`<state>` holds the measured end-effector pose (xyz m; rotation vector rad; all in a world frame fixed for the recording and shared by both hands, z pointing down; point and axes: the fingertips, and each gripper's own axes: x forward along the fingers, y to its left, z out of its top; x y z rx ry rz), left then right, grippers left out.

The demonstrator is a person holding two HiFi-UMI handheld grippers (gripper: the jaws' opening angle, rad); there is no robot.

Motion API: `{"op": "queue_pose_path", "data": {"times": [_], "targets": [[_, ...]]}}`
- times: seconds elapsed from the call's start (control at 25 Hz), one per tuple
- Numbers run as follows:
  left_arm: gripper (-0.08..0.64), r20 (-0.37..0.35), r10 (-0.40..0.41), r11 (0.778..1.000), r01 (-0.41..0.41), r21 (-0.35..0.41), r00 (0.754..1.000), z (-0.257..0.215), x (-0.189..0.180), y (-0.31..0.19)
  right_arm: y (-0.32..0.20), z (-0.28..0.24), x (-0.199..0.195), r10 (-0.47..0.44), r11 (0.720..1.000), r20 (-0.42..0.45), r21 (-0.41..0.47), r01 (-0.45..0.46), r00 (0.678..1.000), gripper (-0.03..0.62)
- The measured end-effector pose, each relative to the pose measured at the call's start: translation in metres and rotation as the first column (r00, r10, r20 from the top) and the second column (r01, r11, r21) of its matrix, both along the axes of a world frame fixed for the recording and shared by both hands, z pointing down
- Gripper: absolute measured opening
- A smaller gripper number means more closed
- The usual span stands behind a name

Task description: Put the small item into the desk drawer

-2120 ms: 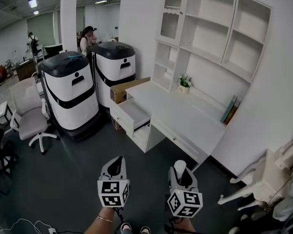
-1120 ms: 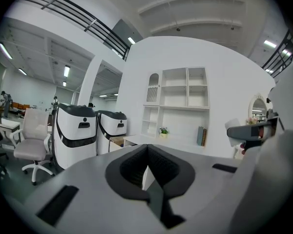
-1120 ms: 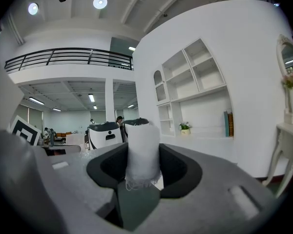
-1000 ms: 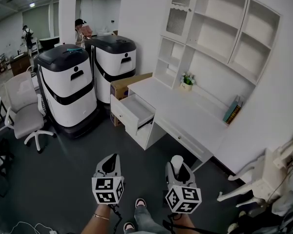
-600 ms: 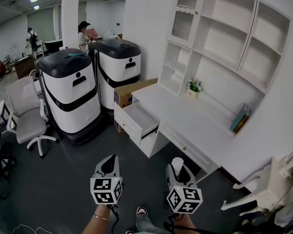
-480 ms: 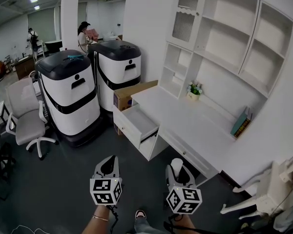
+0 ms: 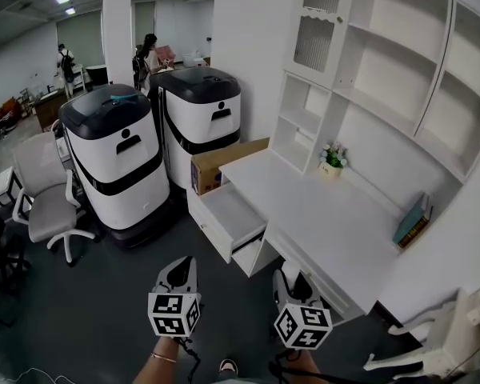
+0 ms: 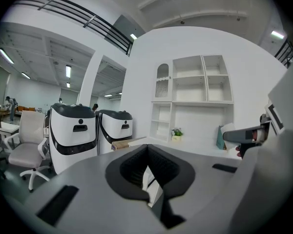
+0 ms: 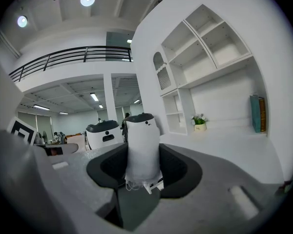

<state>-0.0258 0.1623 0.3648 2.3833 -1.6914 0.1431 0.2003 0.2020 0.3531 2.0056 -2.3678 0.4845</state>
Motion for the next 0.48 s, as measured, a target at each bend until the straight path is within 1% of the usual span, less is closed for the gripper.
{"op": "queue_pose_path", "data": {"times": [0.24, 0.4, 0.48], "targets": [[-0.002, 0.018, -0.014, 1.000, 0.014, 0.000, 1.000, 0.002, 0.012, -0.041, -0.045, 0.008, 0.016, -0.012, 1.000, 0.018, -0.014, 0.012, 1.000, 0.183], [-0.002, 0.040, -0.008, 1.000, 0.009, -0.022, 0.999, 0.011, 0.018, -0.061, -0.067, 0.017, 0.022, -0.005, 0.999, 0.034, -0.036, 0.006, 0.999, 0.183], [-0.002, 0.037, -0.010, 0.999, 0.011, -0.031, 0.999, 0.016, 0.018, -0.070, -0.075, 0.023, 0.024, -0.002, 0.999, 0.038, -0.049, 0.004, 0.999, 0.183]]}}
